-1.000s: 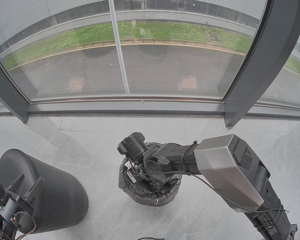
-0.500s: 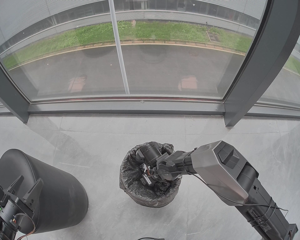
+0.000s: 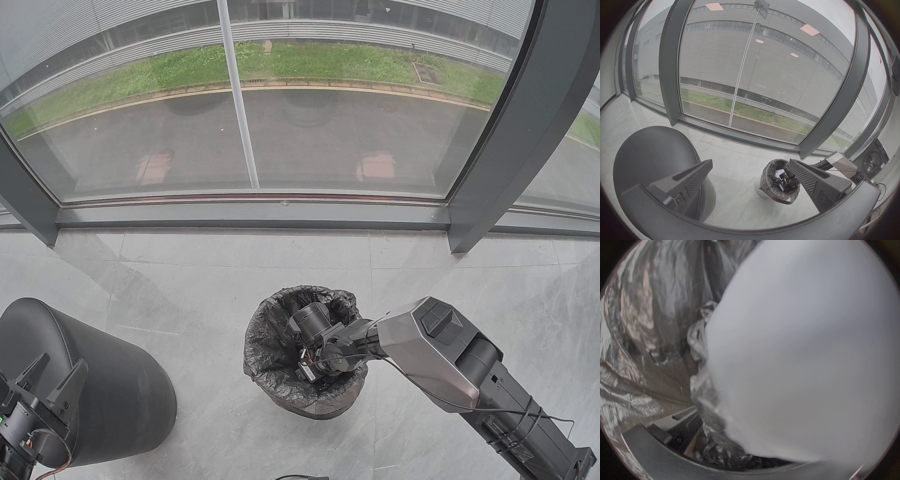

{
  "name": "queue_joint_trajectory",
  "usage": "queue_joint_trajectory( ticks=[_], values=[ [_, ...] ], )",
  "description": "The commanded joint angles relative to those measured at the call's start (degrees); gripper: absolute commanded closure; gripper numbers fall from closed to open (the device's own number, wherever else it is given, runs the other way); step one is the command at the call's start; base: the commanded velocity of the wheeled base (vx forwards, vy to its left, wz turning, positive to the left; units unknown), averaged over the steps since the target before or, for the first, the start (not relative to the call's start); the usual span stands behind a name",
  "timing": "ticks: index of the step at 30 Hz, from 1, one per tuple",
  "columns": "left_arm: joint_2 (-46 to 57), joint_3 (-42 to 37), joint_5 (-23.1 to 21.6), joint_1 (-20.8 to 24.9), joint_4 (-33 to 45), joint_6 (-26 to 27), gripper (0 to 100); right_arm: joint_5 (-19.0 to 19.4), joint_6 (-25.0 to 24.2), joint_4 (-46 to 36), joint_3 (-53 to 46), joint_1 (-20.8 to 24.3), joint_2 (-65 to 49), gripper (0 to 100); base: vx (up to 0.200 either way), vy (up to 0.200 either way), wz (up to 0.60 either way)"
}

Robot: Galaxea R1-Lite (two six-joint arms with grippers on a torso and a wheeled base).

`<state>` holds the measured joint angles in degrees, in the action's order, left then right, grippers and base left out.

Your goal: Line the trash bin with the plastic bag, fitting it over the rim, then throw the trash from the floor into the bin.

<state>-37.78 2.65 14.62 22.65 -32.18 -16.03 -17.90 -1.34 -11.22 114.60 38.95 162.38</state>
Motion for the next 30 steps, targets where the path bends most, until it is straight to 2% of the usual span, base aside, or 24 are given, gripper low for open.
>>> queue_joint_trajectory(
  ticks=[1,19,30],
  values=[
    [-0.1,-0.1,0.0,0.0,0.0,-0.1,0,0.0,0.4,0.1,0.0,-0.2,2.2,0,0.0,0.0,0.0],
    [0.2,-0.2,-0.1,0.0,0.0,-0.1,0,0.3,1.3,-0.1,0.0,0.0,0.7,0,0.0,0.0,0.0],
    [0.3,-0.2,0.0,0.0,0.0,-0.1,0,-0.1,1.2,-3.6,0.0,1.7,-7.3,0,0.0,0.0,0.0]
  ],
)
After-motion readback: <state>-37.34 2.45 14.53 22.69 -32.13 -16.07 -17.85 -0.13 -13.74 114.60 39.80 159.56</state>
